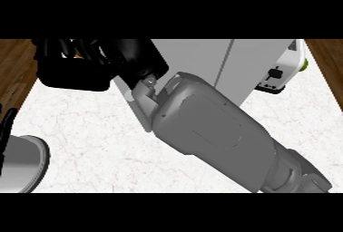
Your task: Pick up the wine, place it into the cabinet and close the cabinet
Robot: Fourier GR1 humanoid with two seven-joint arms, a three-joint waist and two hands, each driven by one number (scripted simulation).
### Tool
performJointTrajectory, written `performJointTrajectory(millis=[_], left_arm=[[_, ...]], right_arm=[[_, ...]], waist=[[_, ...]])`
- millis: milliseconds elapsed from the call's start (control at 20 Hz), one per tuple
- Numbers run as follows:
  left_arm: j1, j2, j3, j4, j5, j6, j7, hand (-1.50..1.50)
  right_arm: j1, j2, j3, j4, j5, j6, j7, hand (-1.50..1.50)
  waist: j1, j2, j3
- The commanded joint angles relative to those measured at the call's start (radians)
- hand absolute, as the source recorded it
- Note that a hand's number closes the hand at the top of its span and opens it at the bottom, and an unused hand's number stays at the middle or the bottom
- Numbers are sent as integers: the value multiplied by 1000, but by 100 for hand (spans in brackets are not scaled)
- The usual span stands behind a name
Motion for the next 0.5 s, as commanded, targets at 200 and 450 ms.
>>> performJointTrajectory(millis=[200,450], left_arm=[[-28,-12,23,-16,-17,24,48,-150],[-29,-22,16,-18,-25,17,50,-150]], right_arm=[[-7,-13,-98,251,-3,91,-158,150],[29,-74,-92,276,31,125,-212,150]], waist=[[4,13,3],[2,13,3]])
